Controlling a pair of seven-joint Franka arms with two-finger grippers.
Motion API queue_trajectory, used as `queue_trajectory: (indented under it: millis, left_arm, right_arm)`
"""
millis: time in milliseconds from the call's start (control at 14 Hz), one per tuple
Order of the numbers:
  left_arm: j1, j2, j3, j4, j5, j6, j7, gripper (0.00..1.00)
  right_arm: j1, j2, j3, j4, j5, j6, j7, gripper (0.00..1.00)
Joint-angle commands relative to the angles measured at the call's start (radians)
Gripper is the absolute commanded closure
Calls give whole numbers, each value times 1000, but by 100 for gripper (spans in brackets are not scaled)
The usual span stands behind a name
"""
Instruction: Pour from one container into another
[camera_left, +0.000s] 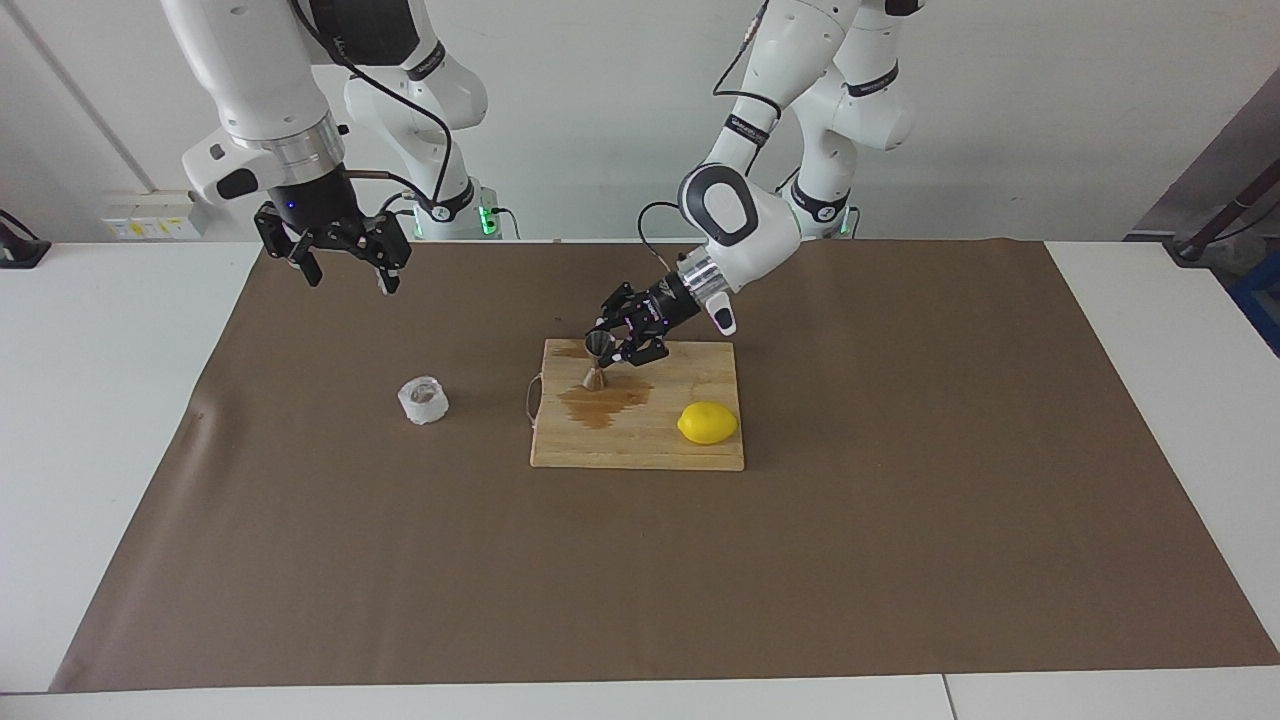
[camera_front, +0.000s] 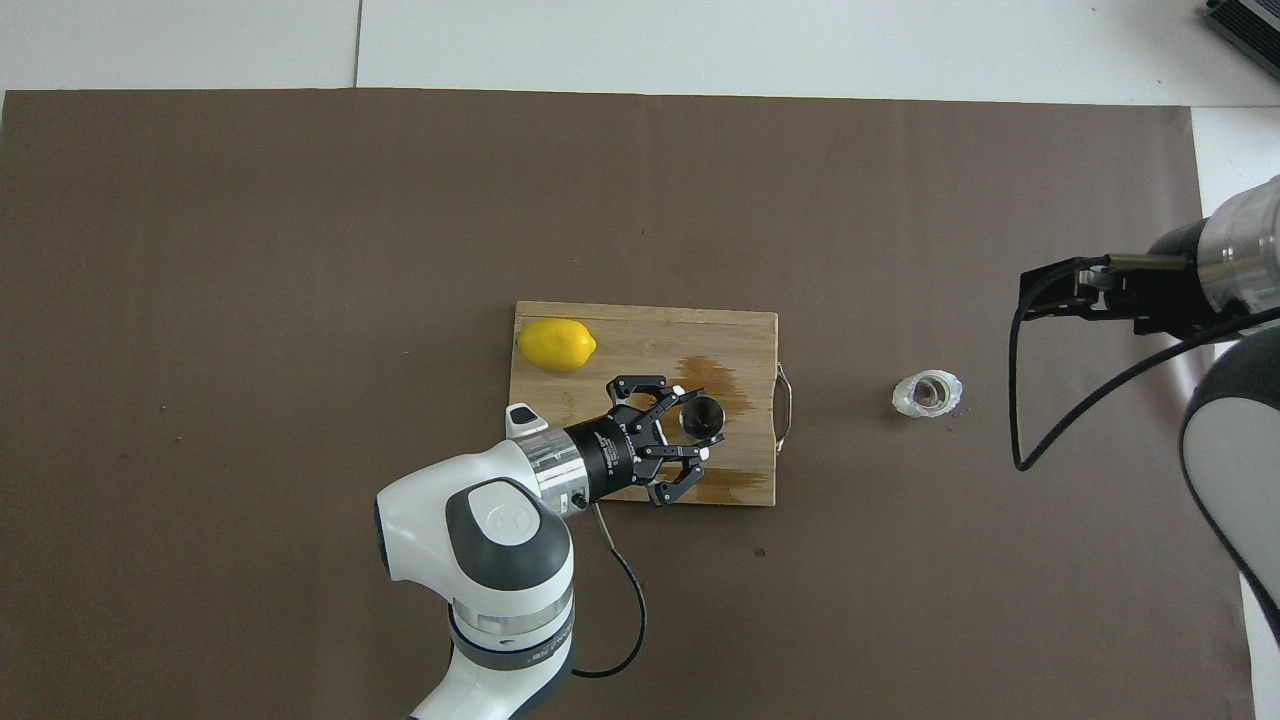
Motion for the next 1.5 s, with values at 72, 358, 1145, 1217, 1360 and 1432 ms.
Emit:
queue_trajectory:
  millis: [72, 358, 1145, 1217, 1360, 1432]
  left_arm:
    - [-23, 26, 8, 8, -26, 33, 28, 81]
    - [-23, 26, 3, 11, -21, 36, 34, 13]
    - [18, -52, -18, 28, 18, 45, 34, 0]
    - [44, -63, -21, 34, 38, 47, 29, 0]
    - [65, -78, -13, 40, 63, 44, 29, 0]
    - [71, -78, -6, 49, 124, 45, 25, 0]
  right_arm:
    - [-15, 8, 6, 17, 27, -19, -20, 0]
    - [-15, 8, 6, 17, 27, -19, -20, 0]
    - [-15, 8, 6, 17, 27, -19, -20, 0]
    - [-17, 8, 6, 17, 27, -19, -20, 0]
    - [-17, 8, 6, 17, 27, -19, -20, 0]
    - [-17, 8, 6, 17, 27, -19, -20, 0]
